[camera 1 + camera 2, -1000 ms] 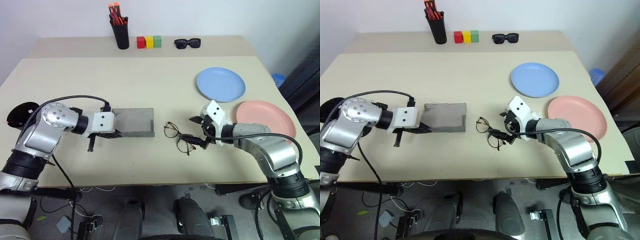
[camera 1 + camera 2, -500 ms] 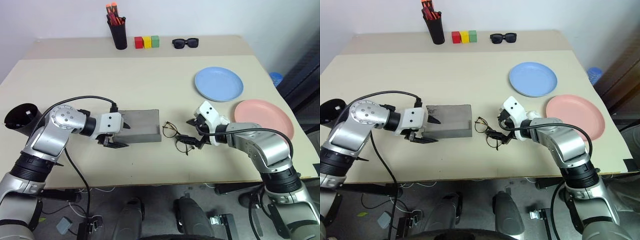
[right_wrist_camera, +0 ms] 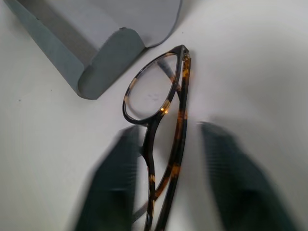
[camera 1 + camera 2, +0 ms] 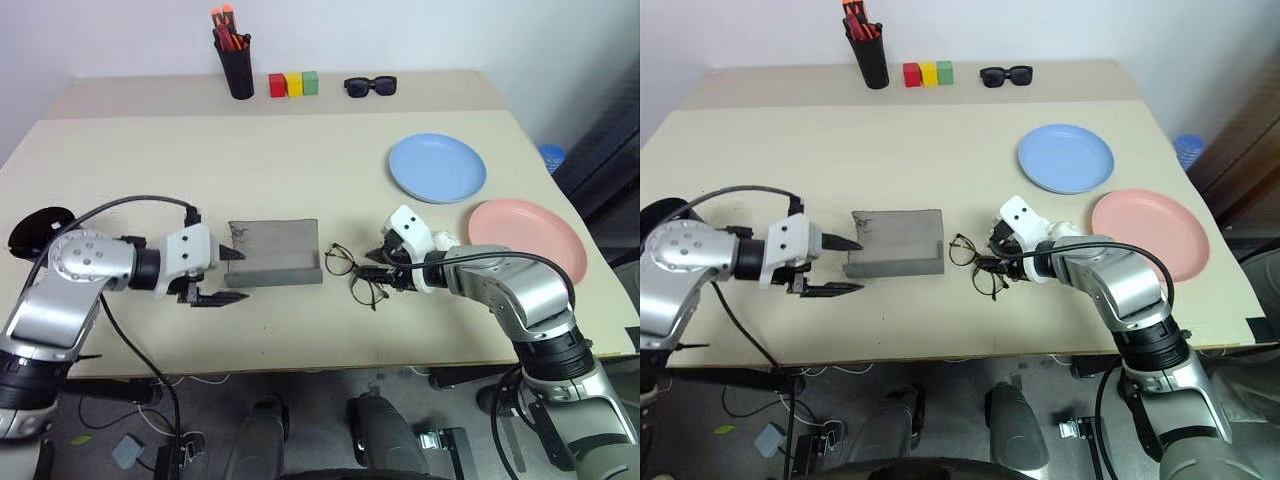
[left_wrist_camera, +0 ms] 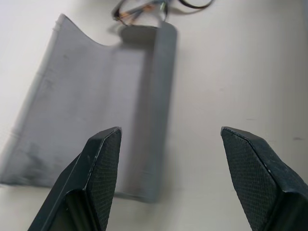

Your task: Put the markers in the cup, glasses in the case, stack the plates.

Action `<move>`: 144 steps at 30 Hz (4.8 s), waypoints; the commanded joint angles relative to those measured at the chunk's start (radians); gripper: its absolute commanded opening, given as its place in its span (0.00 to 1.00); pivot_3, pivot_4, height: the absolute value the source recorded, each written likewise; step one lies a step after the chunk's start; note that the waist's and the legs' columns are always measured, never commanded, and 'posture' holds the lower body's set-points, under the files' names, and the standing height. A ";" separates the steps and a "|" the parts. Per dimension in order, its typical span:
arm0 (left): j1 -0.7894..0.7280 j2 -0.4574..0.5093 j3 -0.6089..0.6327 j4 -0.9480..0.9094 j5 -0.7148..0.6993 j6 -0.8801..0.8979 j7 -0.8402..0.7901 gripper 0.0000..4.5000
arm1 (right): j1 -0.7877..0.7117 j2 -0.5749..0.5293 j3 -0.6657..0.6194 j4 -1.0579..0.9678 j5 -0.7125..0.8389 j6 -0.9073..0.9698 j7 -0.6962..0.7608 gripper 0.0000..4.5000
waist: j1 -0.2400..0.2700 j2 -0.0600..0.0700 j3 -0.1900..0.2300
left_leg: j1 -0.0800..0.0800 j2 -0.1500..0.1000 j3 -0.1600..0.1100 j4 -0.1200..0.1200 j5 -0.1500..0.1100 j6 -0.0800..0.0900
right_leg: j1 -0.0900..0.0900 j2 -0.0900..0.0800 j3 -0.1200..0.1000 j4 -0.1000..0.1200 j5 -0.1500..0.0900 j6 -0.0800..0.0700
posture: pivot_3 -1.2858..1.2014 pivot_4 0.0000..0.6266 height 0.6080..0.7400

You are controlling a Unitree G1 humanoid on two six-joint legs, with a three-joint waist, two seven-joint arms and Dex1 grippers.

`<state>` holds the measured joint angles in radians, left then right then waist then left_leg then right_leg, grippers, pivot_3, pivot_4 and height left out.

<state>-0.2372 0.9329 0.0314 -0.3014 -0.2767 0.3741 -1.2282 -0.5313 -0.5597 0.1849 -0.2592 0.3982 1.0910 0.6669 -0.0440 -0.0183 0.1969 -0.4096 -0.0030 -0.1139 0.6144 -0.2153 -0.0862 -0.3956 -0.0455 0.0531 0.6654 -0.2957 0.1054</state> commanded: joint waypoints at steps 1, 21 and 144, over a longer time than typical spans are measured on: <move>0.080 0.018 0.106 -0.127 -0.067 0.064 0.048 0.75 | -0.026 0.008 -0.007 -0.019 0.007 0.017 -0.012 0.01 | 0.000 0.000 0.000 | 0.000 0.000 0.000 0.000 0.000 0.000 | 0.000 0.000 0.000 0.000 0.000 0.000 | 0.52 0.24 1.00; 0.498 -0.253 0.396 -0.118 -0.161 0.005 0.295 0.75 | -0.252 0.016 0.075 -0.146 -0.003 -0.110 0.060 0.01 | -0.002 0.001 -0.001 | 0.002 0.002 0.002 -0.001 0.000 0.000 | 0.000 0.001 0.001 0.000 0.000 -0.002 | 0.52 0.24 1.00; 0.145 -0.257 0.075 -0.238 -0.230 0.135 0.433 0.00 | -0.339 -0.070 0.091 1.015 -0.769 -1.210 -0.252 0.01 | -0.001 0.001 0.000 | 0.002 0.000 0.003 -0.001 0.000 0.000 | 0.000 -0.001 0.002 0.000 0.000 -0.002 | 0.52 0.24 1.00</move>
<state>-0.0911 0.6789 0.0997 -0.5087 -0.4938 0.5213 -0.8003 -0.8583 -0.6170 0.3047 0.8050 -0.3705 -0.1000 0.4322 -0.0453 -0.0175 0.1967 -0.4080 -0.0031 -0.1114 0.6139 -0.2154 -0.0864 -0.3953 -0.0460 0.0546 0.6651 -0.2957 0.1033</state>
